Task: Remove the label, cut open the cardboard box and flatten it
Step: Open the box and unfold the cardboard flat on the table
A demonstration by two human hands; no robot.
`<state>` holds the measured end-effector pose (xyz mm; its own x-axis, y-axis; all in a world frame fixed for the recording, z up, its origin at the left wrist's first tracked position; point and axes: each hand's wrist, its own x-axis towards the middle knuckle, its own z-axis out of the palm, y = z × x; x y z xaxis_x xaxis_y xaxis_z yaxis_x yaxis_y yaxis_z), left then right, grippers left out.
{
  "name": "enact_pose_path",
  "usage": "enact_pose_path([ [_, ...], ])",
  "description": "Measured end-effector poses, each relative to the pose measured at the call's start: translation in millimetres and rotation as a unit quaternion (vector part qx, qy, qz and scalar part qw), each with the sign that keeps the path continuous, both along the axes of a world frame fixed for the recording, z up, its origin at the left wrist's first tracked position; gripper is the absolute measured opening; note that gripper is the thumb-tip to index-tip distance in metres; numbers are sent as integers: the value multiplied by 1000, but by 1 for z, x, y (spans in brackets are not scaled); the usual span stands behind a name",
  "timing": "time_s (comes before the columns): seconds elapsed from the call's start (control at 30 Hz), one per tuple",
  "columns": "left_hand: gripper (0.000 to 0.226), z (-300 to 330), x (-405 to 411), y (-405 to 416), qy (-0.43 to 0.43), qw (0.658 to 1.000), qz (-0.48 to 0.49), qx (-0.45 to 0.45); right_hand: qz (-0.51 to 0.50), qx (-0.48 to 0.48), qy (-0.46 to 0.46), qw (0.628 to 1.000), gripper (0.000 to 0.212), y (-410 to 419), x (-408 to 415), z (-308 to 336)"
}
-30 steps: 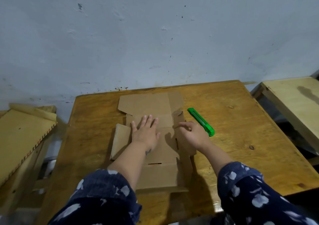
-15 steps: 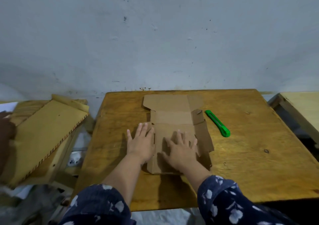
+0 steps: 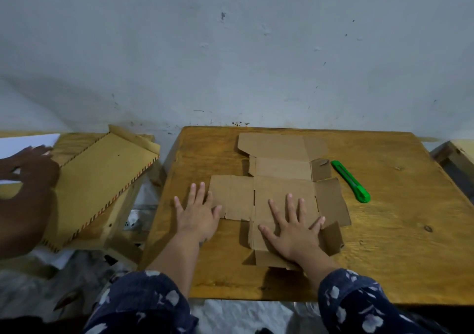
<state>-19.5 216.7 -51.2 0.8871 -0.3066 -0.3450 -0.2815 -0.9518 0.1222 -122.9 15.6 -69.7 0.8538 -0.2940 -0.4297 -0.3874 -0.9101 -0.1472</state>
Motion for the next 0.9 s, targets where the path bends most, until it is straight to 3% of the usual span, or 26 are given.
enact_pose_path([
  [0.07,61,-3,-1,-5,-1,1000,7,-9,-9,16,-12,1000,75,1,-1,0],
  [0.17,58,3,-3,-26,-73,996,0,-45,-48,32,-41,998,79,1,0,3],
  [0.37,59,28,2,-90,-154,979,-117,-56,-136,11,-256,957,52,-24,32,25],
  [0.47,65,20,2,-116,-118,980,-156,-24,-164,-19,-259,952,47,-62,58,32],
  [0.57,81,1,1,-121,-73,988,-134,13,-198,-60,-237,949,42,-100,80,30],
  [0.77,103,-25,3,-105,-50,993,-103,20,-309,-10,-231,923,39,-137,115,16],
  [0.9,104,-37,2,-100,-92,990,-102,-11,-370,38,-271,888,38,-151,131,15],
])
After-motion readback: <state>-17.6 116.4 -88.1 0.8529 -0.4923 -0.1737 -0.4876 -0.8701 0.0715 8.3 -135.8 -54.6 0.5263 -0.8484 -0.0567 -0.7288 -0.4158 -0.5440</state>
